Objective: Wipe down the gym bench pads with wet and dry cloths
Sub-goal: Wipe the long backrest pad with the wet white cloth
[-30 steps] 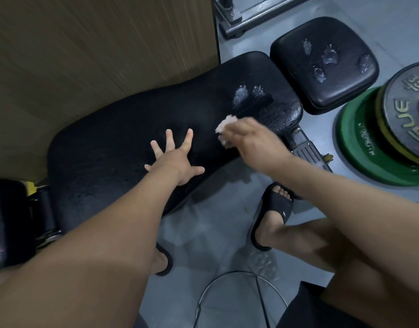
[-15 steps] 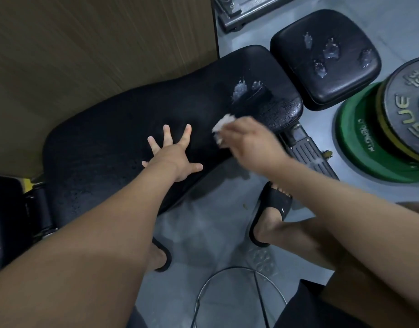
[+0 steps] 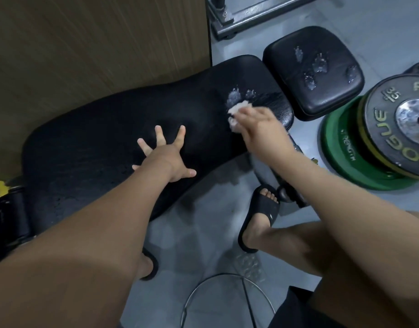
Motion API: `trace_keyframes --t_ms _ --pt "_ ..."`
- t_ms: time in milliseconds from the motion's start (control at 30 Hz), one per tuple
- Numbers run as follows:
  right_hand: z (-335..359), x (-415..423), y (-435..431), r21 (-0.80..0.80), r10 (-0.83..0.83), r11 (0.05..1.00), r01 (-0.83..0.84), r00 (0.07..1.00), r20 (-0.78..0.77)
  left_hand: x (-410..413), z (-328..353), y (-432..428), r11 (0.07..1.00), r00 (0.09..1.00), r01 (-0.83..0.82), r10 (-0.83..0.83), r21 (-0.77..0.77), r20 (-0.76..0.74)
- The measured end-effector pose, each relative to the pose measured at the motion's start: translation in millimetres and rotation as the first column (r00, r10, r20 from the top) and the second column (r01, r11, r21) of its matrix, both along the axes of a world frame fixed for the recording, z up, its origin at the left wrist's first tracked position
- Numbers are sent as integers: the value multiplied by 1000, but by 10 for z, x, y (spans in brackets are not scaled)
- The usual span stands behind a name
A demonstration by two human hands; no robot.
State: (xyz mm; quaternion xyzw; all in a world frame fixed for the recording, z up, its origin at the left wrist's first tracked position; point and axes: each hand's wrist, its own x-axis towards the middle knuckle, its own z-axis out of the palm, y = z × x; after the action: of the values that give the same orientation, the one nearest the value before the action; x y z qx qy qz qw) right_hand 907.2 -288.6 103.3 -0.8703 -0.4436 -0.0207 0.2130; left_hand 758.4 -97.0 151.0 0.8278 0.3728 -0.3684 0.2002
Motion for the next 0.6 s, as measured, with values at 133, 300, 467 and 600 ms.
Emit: trace_keyframes --t_ms 133,300,467,600 --pt "24 491 177 -67 -175 982 175 985 2 23 26 4 1000 1000 -7 7 1 -5" --pt "80 246 205 -151 -183 970 191 981 65 35 76 4 1000 1000 -19 19 -21 1" --pt "85 179 194 -255 -72 964 78 997 35 35 116 13 998 999 -39 40 -42 24" --pt "172 674 591 -364 -166 918 156 986 6 21 113 26 998 999 -39 40 -40 29"
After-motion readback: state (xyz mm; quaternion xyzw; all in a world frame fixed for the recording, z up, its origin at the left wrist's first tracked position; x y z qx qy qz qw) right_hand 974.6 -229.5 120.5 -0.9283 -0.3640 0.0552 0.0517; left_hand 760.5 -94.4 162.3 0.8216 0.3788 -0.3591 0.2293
